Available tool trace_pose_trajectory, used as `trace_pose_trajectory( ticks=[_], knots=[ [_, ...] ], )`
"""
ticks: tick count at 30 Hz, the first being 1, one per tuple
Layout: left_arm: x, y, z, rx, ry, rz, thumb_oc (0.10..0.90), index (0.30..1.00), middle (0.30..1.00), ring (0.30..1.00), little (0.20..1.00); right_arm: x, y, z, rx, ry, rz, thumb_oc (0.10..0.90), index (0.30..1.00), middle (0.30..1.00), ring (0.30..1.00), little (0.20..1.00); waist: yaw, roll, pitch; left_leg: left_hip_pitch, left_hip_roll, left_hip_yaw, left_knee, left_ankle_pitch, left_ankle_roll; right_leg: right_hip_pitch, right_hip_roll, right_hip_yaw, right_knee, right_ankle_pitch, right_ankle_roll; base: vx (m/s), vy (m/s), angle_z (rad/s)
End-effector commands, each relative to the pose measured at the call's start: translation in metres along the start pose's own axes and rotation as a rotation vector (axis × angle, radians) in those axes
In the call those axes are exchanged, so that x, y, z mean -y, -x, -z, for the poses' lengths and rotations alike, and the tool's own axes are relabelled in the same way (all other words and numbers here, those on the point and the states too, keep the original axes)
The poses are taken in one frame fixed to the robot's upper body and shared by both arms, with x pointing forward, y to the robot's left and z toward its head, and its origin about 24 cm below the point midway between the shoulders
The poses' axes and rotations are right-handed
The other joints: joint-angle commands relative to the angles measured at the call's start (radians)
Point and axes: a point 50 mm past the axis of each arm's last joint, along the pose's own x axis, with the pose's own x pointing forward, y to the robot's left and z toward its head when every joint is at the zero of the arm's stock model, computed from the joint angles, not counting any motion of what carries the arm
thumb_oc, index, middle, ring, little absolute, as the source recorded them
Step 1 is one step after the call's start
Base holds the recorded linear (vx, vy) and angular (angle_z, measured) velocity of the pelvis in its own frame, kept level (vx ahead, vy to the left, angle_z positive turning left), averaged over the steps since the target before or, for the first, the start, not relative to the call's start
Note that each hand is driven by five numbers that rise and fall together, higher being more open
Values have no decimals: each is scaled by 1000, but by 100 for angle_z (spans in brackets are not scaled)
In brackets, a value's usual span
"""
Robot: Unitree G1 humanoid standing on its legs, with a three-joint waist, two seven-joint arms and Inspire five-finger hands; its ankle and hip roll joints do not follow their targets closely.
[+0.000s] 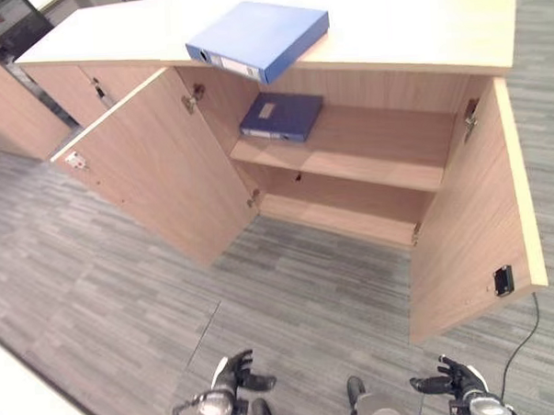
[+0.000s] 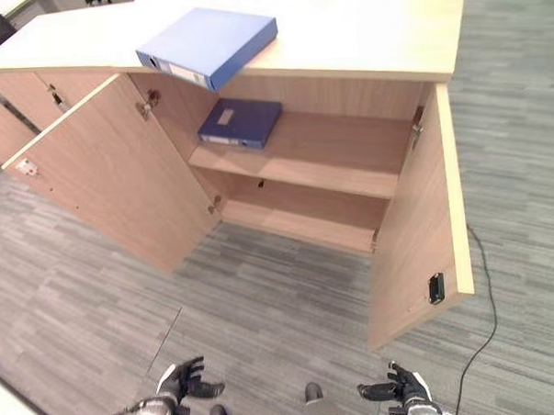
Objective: Put the empty folder in the office cabinet
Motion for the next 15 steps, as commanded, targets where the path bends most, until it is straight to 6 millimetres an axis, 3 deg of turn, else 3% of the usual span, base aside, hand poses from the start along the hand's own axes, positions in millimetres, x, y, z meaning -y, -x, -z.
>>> trace_pose_trajectory(
  ticks=[1, 4, 6, 8, 12, 15],
  knots=[
    [-22, 0, -17, 91, 19, -86, 800, 900, 900, 900, 900, 15, 5, 10, -8, 87, 19, 800, 900, 900, 900, 900, 31, -2, 10, -92, 30, -23, 64, 41, 40, 65, -119, 111, 41, -129, 158, 634, 107, -57],
    [-26, 1, -8, 61, 1, -100, 800, 900, 900, 900, 900, 9, 5, 19, -51, 110, 1, 800, 900, 900, 900, 900, 56, -23, 9, -130, 50, -41, 29, 38, 28, 118, -137, 223, 58, -192, 171, 568, 135, -81],
    [-29, 2, -4, 48, -13, -105, 800, 900, 900, 900, 900, 10, 5, 23, -71, 67, 4, 800, 900, 900, 900, 900, 53, -13, -10, -120, 55, -52, 28, 35, 21, 133, -142, 283, 45, -207, 189, 472, 211, -147],
    [-31, 2, -3, 48, -48, -105, 800, 900, 900, 900, 900, 11, 7, 34, -111, 10, 20, 800, 900, 900, 900, 900, 40, -13, -31, -137, 68, -29, 56, 46, 9, 154, -181, 327, 16, -196, 211, 506, 328, -148],
    [-41, 1, -12, 69, -90, -126, 800, 900, 900, 900, 900, 8, 15, 64, -226, -32, 25, 800, 900, 900, 900, 900, 23, -40, -65, -159, 28, 34, 133, -17, 30, 139, -257, 329, -3, -111, 255, 325, 199, -58],
    [-52, 1, -19, 92, -88, -156, 800, 900, 900, 900, 900, 5, 23, 88, -315, -83, 33, 800, 900, 900, 900, 900, 9, -73, -74, -161, -21, 78, 182, -77, 60, 108, -306, 339, 2, 29, 293, 210, 185, -28]
  ],
)
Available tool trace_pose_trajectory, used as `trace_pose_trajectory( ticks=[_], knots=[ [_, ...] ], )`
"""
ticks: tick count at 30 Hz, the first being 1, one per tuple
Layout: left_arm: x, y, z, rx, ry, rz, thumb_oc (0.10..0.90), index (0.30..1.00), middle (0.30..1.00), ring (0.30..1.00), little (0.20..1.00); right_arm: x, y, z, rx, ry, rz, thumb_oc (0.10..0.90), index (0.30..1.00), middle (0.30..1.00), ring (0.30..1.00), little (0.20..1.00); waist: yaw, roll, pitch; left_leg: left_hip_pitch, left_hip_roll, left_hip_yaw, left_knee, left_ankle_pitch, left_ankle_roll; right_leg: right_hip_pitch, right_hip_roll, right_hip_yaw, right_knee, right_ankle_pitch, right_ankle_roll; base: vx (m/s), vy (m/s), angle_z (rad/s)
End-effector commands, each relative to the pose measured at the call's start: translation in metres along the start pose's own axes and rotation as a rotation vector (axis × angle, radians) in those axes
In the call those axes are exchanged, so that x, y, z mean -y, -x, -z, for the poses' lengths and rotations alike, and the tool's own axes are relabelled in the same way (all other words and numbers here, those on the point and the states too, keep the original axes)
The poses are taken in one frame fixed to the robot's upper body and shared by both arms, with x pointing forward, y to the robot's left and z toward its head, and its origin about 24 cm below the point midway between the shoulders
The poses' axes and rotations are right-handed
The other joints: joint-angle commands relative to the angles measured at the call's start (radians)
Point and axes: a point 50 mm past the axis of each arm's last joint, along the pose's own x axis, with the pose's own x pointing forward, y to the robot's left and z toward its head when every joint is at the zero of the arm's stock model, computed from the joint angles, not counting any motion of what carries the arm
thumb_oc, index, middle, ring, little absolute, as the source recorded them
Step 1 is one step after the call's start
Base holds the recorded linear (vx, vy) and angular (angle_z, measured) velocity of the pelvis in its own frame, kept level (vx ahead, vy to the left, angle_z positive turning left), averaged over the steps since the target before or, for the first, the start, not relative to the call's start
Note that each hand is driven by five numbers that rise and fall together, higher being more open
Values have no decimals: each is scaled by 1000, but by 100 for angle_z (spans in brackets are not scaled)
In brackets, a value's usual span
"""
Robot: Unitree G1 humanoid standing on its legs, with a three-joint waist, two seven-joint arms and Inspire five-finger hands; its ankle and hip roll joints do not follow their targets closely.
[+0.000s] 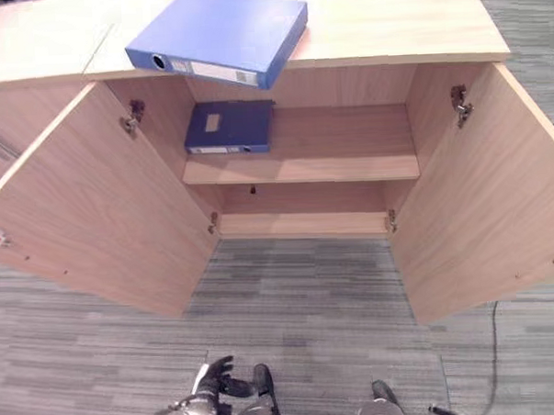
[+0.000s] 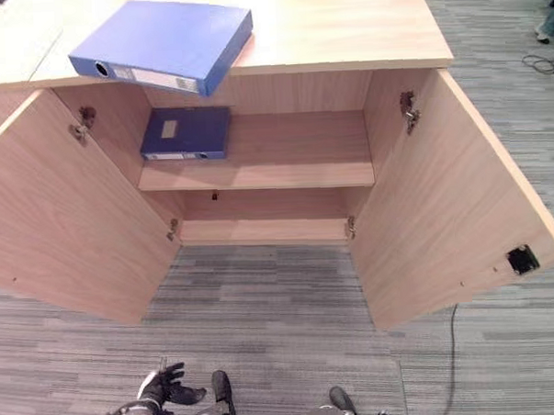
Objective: Put the empty folder in the office cabinet
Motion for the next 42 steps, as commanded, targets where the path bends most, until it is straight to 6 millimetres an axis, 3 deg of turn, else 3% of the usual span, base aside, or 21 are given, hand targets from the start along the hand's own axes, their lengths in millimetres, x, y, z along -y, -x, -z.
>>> trace_pose_trajectory(
  ticks=[1, 3, 5, 7, 8, 9, 10, 12, 14, 16, 19, 22, 25, 27, 28, 30, 33, 36, 40, 41, 42],
  knots=[
    [-1, 3, 0, 41, -1, -13, 800, 900, 900, 900, 900, 30, 2, 3, -27, 26, 66, 800, 900, 900, 900, 900, -14, 24, -42, -122, 177, -65, 86, 66, -153, 72, -6, -9, 71, -45, 16, 179, 196, -35],
    [-9, 2, -7, 67, 15, -33, 800, 900, 900, 900, 900, 32, 3, 11, -56, -35, 87, 800, 900, 900, 900, 900, -13, 18, -39, -127, 151, -20, 116, 21, -124, 21, -33, -29, 103, 70, 32, 194, 256, -50],
    [-11, 1, -10, 74, 26, -36, 800, 900, 900, 900, 900, 34, 2, 5, -37, -57, 96, 800, 900, 900, 900, 900, -13, 23, -34, -119, 142, -1, 113, 6, -112, -6, -42, -55, 133, 100, 30, 118, 256, -47],
    [-18, 1, -17, 100, 55, -52, 800, 900, 900, 900, 900, 33, 0, -24, 60, -95, 101, 800, 900, 900, 900, 900, 3, 43, -13, -76, 124, 61, 87, -28, -80, -72, -79, -242, 205, 152, -15, 65, 364, -47],
    [-20, 1, -17, 102, 59, -50, 800, 900, 900, 900, 900, 31, -1, -38, 106, -101, 94, 800, 900, 900, 900, 900, 14, 46, -9, -63, 115, 89, 79, -39, -71, -75, -95, -342, 226, 144, -26, 2, 314, -50],
    [-19, 1, -16, 98, 54, -47, 800, 900, 900, 900, 900, 28, -1, -46, 132, -106, 86, 800, 900, 900, 900, 900, 15, 48, -11, -64, 105, 99, 70, -38, -63, -67, -78, -379, 224, 138, -24, -10, 196, -53],
    [-19, 1, -16, 98, 54, -47, 800, 900, 900, 900, 900, 28, -1, -46, 132, -106, 86, 800, 900, 900, 900, 900, 15, 49, -12, -65, 106, 99, 70, -37, -63, -67, -77, -379, 223, 139, -24, 59, 303, -65],
    [-15, 1, -17, 100, 77, -38, 800, 900, 900, 900, 900, 11, 0, -63, 211, -126, 40, 800, 900, 900, 900, 900, -6, 53, -9, -26, 50, 110, 22, -48, -39, -111, 72, -293, 250, 43, -24, 134, 374, -31],
    [-13, 1, -19, 104, 83, -35, 800, 900, 900, 900, 900, 3, 2, -80, 275, -138, 21, 800, 900, 900, 900, 900, -6, 65, 9, 1, 30, 108, -4, -56, -30, -137, 150, -297, 229, -53, -29, 132, 210, -6],
    [-11, 1, -18, 99, 71, -27, 800, 900, 900, 900, 900, -4, 5, -99, 349, -115, 2, 800, 900, 900, 900, 900, -6, 70, 28, 63, 6, 99, -47, -74, -25, -215, 226, -334, 141, -62, -55, 181, 98, 21],
    [-9, 1, -15, 88, 53, -18, 800, 900, 900, 900, 900, -6, 8, -111, 399, -107, -7, 800, 900, 900, 900, 900, -22, 69, 49, 105, -19, 74, -55, -99, -19, -263, 254, -334, 88, -28, -61, 184, 27, -3],
    [-5, 0, -16, 84, 31, -12, 800, 900, 900, 900, 900, -8, 15, -130, 475, -80, -22, 800, 900, 900, 900, 900, -56, 75, 70, 181, -63, 6, -72, -149, -11, -354, 278, -322, -2, 52, -48, 305, -13, 47],
    [-5, 0, -16, 84, 30, -10, 800, 900, 900, 900, 900, -9, 16, -132, 487, -72, -26, 800, 900, 900, 900, 900, -63, 80, 75, 201, -68, -13, -74, -163, -10, -380, 277, -326, -16, 67, -44, 229, -45, 39],
    [-5, 0, -14, 76, 9, -12, 800, 900, 900, 900, 900, -10, 21, -146, 543, -37, -36, 800, 900, 900, 900, 900, -92, 94, 86, 282, -88, -83, -86, -210, -10, -458, 267, -351, -67, 113, -28, 397, -96, 68],
    [-4, 0, -14, 76, 10, -12, 800, 900, 900, 900, 900, -10, 21, -146, 543, -37, -35, 800, 900, 900, 900, 900, -92, 97, 87, 284, -85, -84, -87, -211, -9, -456, 269, -353, -66, 112, -28, 298, -62, 100],
    [-4, 0, -10, 65, 1, -11, 800, 900, 900, 900, 900, -6, 22, -145, 551, -20, -34, 800, 900, 900, 900, 900, -121, 110, 80, 339, -104, -128, -99, -242, -13, -469, 257, -288, -58, 129, -18, 313, -73, 64],
    [-2, 0, -9, 66, 5, -4, 800, 900, 900, 900, 900, 1, 21, -140, 537, -5, -19, 800, 900, 900, 900, 900, -129, 117, 68, 366, -114, -164, -90, -260, -14, -453, 254, -253, -35, 159, -32, 269, -110, 10],
    [4, 1, -9, 63, 15, 11, 800, 900, 900, 900, 900, 9, 19, -137, 520, 18, 1, 800, 900, 900, 900, 900, -140, 142, 60, 365, -95, -189, -58, -246, -26, -451, 254, -262, 6, 160, -46, 215, -214, 31],
    [20, 2, -17, 98, -10, 83, 800, 900, 900, 900, 900, 28, 18, -130, 479, 67, 40, 800, 900, 900, 900, 900, -154, 189, 39, 327, -57, -191, 37, -113, -99, -407, 248, -309, 53, 107, -89, 225, -242, 84],
    [22, 2, -22, 115, -20, 92, 800, 900, 900, 900, 900, 32, 16, -126, 457, 87, 52, 800, 900, 900, 900, 900, -151, 195, 38, 313, -42, -192, 75, -34, -131, -379, 256, -327, 58, 81, -108, 193, -219, 62],
    [22, 2, -22, 115, -20, 92, 800, 900, 900, 900, 900, 32, 16, -127, 457, 87, 52, 800, 900, 900, 900, 900, -153, 196, 39, 314, -41, -194, 74, -34, -132, -378, 256, -328, 58, 80, -108, 200, -236, 40]
  ],
)
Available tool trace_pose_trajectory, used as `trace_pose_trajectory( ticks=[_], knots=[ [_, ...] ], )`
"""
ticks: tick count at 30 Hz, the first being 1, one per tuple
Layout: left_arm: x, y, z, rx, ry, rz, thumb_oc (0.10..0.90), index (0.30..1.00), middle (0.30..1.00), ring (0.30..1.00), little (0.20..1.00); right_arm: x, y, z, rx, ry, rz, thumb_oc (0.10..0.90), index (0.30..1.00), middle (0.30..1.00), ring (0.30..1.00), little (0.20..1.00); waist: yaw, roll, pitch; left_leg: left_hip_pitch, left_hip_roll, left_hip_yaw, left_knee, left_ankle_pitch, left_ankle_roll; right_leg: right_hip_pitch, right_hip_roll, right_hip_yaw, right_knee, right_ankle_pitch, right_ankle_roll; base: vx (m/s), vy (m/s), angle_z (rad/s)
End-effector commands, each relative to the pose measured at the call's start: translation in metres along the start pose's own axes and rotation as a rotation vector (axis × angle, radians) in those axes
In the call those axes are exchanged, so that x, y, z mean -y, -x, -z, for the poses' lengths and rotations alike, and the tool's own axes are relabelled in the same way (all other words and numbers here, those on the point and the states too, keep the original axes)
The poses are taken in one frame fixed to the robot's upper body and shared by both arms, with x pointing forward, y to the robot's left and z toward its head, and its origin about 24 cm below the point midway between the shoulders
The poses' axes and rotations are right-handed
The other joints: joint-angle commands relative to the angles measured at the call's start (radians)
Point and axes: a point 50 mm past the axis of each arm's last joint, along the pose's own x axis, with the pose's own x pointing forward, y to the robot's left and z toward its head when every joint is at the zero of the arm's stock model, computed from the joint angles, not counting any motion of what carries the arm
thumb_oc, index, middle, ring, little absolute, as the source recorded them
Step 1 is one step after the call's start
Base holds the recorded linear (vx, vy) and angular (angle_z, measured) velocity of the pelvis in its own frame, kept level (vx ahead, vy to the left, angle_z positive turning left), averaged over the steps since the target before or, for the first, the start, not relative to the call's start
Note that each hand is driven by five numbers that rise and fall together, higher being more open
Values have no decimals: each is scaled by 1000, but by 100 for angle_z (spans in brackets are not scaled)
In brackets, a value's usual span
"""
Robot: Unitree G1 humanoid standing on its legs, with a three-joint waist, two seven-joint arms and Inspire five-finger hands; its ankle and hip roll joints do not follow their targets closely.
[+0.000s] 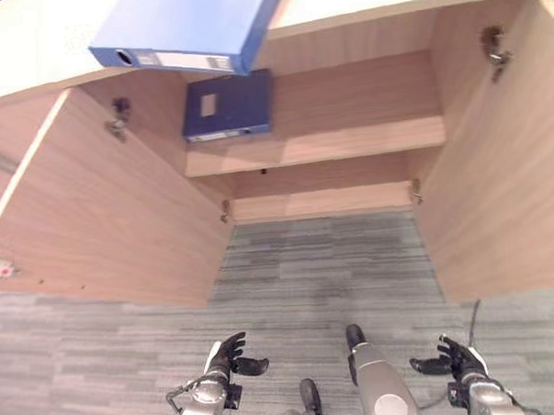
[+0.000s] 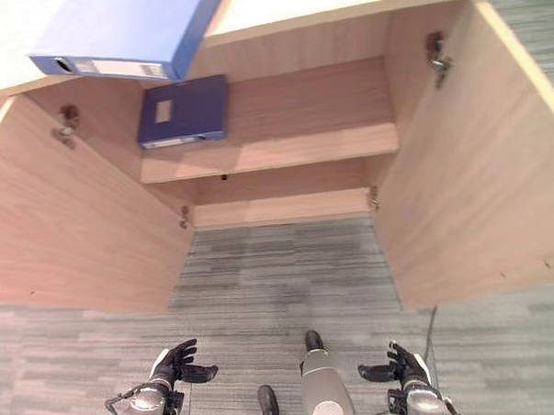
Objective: Put the empty folder in the office cabinet
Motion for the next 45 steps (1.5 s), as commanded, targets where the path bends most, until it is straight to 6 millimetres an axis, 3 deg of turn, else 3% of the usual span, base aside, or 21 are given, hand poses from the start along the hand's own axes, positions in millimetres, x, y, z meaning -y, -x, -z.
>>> trace_pose_trajectory(
  ticks=[1, 4, 5, 6, 10, 12, 13, 14, 15, 16, 20, 22, 24, 26, 28, 30, 33, 37, 40, 44, 45],
  knots=[
    [-10, 3, 3, 19, -52, -11, 800, 900, 900, 900, 900, 11, 1, -4, 36, 63, 16, 800, 900, 900, 900, 900, -3, -14, -50, 157, 7, 63, 139, 136, -89, 37, -13, 85, -265, 161, 103, 157, -166, 45],
    [-9, 3, 0, 31, -45, -2, 800, 900, 900, 900, 900, 11, 1, 1, 12, 75, 10, 800, 900, 900, 900, 900, 7, -27, -49, 125, 27, 84, 242, 214, -118, 88, -6, 67, -260, 113, 80, 233, -299, 24],
    [-9, 3, -2, 36, -51, 6, 800, 900, 900, 900, 900, 14, 2, 3, 1, 96, 11, 800, 900, 900, 900, 900, 14, -52, -44, 79, 20, 90, 377, 247, -124, 128, -16, 81, -259, 86, 62, 201, -279, 14],
    [-9, 3, -2, 36, -51, 6, 800, 900, 900, 900, 900, 14, 2, 3, 1, 96, 11, 800, 900, 900, 900, 900, 13, -52, -44, 79, 20, 89, 378, 247, -124, 128, -16, 81, -259, 86, 62, 182, -275, 16],
    [-10, 3, -5, 44, -61, 5, 800, 900, 900, 900, 900, 20, 3, 9, -22, 101, 23, 800, 900, 900, 900, 900, 19, -118, -40, 1, 16, 138, 606, 275, -114, 199, -41, 128, -246, 46, 20, 167, -203, 4],
    [-12, 3, -1, 28, -66, -9, 800, 900, 900, 900, 900, 19, 4, 11, -34, 101, 24, 800, 900, 900, 900, 900, 33, -149, -42, -44, 10, 148, 662, 240, -97, 226, -50, 140, -239, 34, 13, 211, -186, 1],
    [-10, 3, 0, 24, -68, -4, 800, 900, 900, 900, 900, 18, 4, 15, -51, 112, 14, 800, 900, 900, 900, 900, 41, -155, -47, -74, 40, 170, 620, 234, -89, 252, -47, 144, -245, 20, 13, 191, -94, 0],
    [-10, 3, 0, 24, -68, -4, 800, 900, 900, 900, 900, 18, 4, 15, -51, 112, 14, 800, 900, 900, 900, 900, 42, -154, -46, -74, 42, 171, 623, 231, -89, 253, -46, 144, -245, 19, 13, 278, -39, 0],
    [-8, 3, -1, 25, -71, 4, 800, 900, 900, 900, 900, 16, 5, 19, -63, 124, 7, 800, 900, 900, 900, 900, 57, -168, -49, -123, 80, 186, 545, 215, -77, 279, -55, 146, -254, 12, 18, 161, 1, 1],
    [-7, 3, -1, 24, -72, 5, 800, 900, 900, 900, 900, 17, 5, 20, -64, 124, 8, 800, 900, 900, 900, 900, 58, -166, -47, -120, 83, 187, 549, 209, -77, 283, -53, 147, -253, 8, 18, 233, 18, 22],
    [-9, 3, 1, 18, -103, 6, 800, 900, 900, 900, 900, 12, 7, 24, -72, 178, -15, 800, 900, 900, 900, 900, 102, -153, -33, -210, 158, 187, 254, 223, -69, 349, -22, 152, -249, -49, 39, 302, 31, 8],
    [-10, 4, 2, 13, -110, 3, 800, 900, 900, 900, 900, 11, 7, 26, -80, 189, -19, 800, 900, 900, 900, 900, 126, -148, -24, -248, 167, 180, 123, 264, -82, 398, -6, 172, -234, -88, 44, 328, 20, -9],
    [-10, 4, 3, 13, -115, 2, 800, 900, 900, 900, 900, 11, 7, 27, -82, 205, -19, 800, 900, 900, 900, 900, 144, -169, -13, -286, 167, 186, 46, 280, -89, 443, -20, 195, -212, -125, 47, 377, 5, -46],
    [-10, 4, 6, 0, -113, -1, 800, 900, 900, 900, 900, 9, 7, 28, -85, 215, -24, 800, 900, 900, 900, 900, 160, -178, -11, -331, 195, 213, -5, 272, -89, 477, -22, 215, -194, -149, 50, 464, -16, -32],
    [-11, 5, 9, -8, -111, -5, 800, 900, 900, 900, 900, 7, 7, 29, -88, 213, -30, 800, 900, 900, 900, 900, 167, -187, -9, -330, 199, 233, -18, 268, -85, 492, -27, 227, -173, -172, 53, 357, -11, -62],
    [-15, 8, 18, -32, -106, -13, 800, 900, 900, 900, 900, 4, 7, 29, -89, 222, -43, 800, 900, 900, 900, 900, 184, -179, -16, -337, 230, 267, -24, 271, -79, 533, -11, 275, -142, -214, 59, 489, 31, -63],
    [-15, 10, 24, -49, -105, -17, 800, 900, 900, 900, 900, 2, 5, 24, -77, 239, -49, 800, 900, 900, 900, 900, 204, -168, -15, -349, 247, 226, -24, 284, -88, 570, -1, 344, -114, -259, 58, 406, 78, -71],
    [-18, 11, 28, -64, -94, -26, 800, 900, 900, 900, 900, 1, 3, 22, -78, 237, -52, 800, 900, 900, 900, 900, 238, -181, -25, -389, 242, 158, -16, 285, -102, 653, -35, 403, -163, -276, 64, 364, 72, -77],
    [-21, 14, 38, -99, -104, -31, 800, 900, 900, 900, 900, -5, 4, 26, -92, 244, -72, 800, 900, 900, 900, 900, 266, -191, -66, -407, 229, 119, -19, 296, -104, 699, -75, 438, -203, -259, 74, 531, 82, -39],
    [-22, 15, 38, -90, -144, -16, 800, 900, 900, 900, 900, -21, 3, 25, -79, 259, -123, 800, 900, 900, 900, 900, 287, -228, -124, -467, 184, 138, 89, 332, -96, 708, -147, 434, -224, -139, 128, 461, 120, -17],
    [-22, 15, 38, -90, -144, -16, 800, 900, 900, 900, 900, -21, 4, 25, -79, 259, -123, 800, 900, 900, 900, 900, 287, -228, -125, -468, 184, 138, 90, 331, -96, 708, -148, 433, -224, -138, 129, 350, 79, 44]
  ],
)
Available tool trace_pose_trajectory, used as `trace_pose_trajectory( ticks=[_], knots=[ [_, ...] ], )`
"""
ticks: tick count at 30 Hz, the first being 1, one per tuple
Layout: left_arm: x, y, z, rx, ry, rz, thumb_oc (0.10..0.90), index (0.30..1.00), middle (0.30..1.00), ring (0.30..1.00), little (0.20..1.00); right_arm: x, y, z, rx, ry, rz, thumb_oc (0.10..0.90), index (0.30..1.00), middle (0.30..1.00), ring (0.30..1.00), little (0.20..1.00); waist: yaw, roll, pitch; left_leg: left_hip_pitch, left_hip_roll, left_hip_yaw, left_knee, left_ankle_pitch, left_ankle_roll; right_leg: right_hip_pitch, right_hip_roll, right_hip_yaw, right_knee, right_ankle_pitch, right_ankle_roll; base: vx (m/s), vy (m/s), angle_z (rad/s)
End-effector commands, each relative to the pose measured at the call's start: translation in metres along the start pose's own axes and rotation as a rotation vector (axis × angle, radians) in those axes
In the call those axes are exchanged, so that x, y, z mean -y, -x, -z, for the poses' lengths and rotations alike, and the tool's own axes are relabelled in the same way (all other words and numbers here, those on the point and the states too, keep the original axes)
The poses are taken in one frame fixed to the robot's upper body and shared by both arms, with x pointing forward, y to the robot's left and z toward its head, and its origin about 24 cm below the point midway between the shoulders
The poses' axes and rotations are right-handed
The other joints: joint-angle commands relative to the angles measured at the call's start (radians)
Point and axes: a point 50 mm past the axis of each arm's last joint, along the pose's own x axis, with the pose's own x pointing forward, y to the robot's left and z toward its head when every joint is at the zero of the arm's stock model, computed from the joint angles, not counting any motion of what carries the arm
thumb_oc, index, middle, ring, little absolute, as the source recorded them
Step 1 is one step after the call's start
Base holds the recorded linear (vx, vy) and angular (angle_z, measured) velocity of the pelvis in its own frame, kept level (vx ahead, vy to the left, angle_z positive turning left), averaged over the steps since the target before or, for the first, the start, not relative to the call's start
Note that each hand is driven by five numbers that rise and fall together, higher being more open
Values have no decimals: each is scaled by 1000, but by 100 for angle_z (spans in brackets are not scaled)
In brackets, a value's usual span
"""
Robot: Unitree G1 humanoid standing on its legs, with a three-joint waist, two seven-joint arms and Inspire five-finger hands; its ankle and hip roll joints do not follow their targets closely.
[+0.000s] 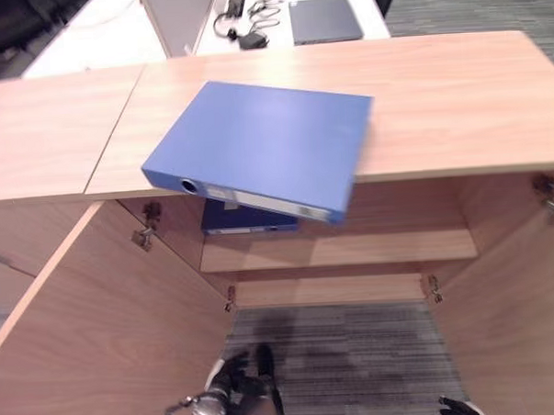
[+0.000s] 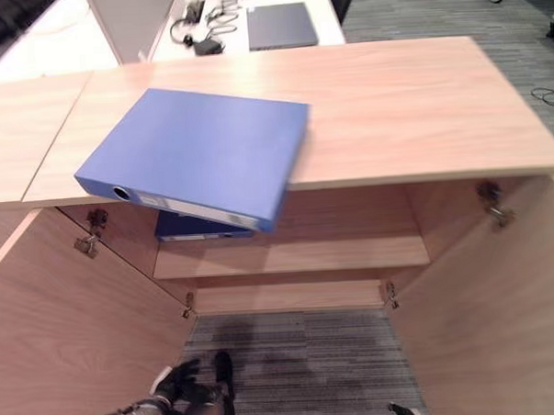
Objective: Put the empty folder in the office cabinet
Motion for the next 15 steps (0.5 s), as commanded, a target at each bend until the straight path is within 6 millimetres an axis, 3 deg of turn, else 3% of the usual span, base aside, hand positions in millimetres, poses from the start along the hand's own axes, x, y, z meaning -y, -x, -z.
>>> trace_pose_trajectory(
  ticks=[1, 2, 5, 9, 11, 12, 13, 15],
  knots=[
    [-4, 9, 18, -8, -74, 11, 800, 900, 900, 900, 900, 24, -1, -53, 185, 77, 47, 800, 900, 900, 900, 900, 44, 9, -36, -123, 128, -5, -49, 113, -132, 83, 14, 50, -41, 181, 44, 335, 80, 34],
    [-5, 8, 13, 9, -78, 9, 800, 900, 900, 900, 900, 22, -1, -59, 204, 91, 43, 800, 900, 900, 900, 900, 50, 0, -42, -132, 118, 7, -41, 101, -125, 72, 9, 52, -21, 249, 65, 418, 92, 19],
    [-9, 6, -3, 66, -74, 4, 800, 900, 900, 900, 900, 18, -1, -76, 255, 104, 33, 800, 900, 900, 900, 900, 62, -9, -37, -112, 96, 42, -43, 52, -88, 15, 2, -12, 72, 371, 132, 259, 67, -10],
    [-20, 2, -15, 87, -69, -39, 800, 900, 900, 900, 900, 6, 1, -100, 334, 113, 7, 800, 900, 900, 900, 900, 70, 34, -18, -27, 109, 80, -69, -4, -43, -118, 1, -203, 247, 461, 138, 252, 164, -12],
    [-24, 0, -17, 74, -37, -73, 800, 900, 900, 900, 900, 0, 2, -109, 363, 137, -6, 800, 900, 900, 900, 900, 42, 56, 3, 71, 64, 94, -137, -20, -22, -230, 38, -209, 316, 403, 138, 269, 238, -28],
    [-24, 0, -18, 75, -37, -72, 800, 900, 900, 900, 900, 0, 2, -109, 364, 137, -6, 800, 900, 900, 900, 900, 45, 60, 3, 70, 69, 95, -136, -19, -22, -232, 43, -206, 313, 408, 138, 266, 184, -43],
    [-25, -1, -20, 78, -22, -84, 800, 900, 900, 900, 900, 0, 2, -111, 374, 137, -4, 800, 900, 900, 900, 900, 32, 72, 14, 116, 53, 92, -164, -34, -19, -296, 45, -234, 311, 337, 125, 224, 88, -38],
    [-28, -2, -20, 75, -6, -101, 800, 900, 900, 900, 900, 1, 2, -112, 374, 130, 4, 800, 900, 900, 900, 900, 18, 89, 24, 183, 55, 102, -195, -55, -34, -339, 6, -331, 195, 228, 98, 325, 25, -36]
  ],
)
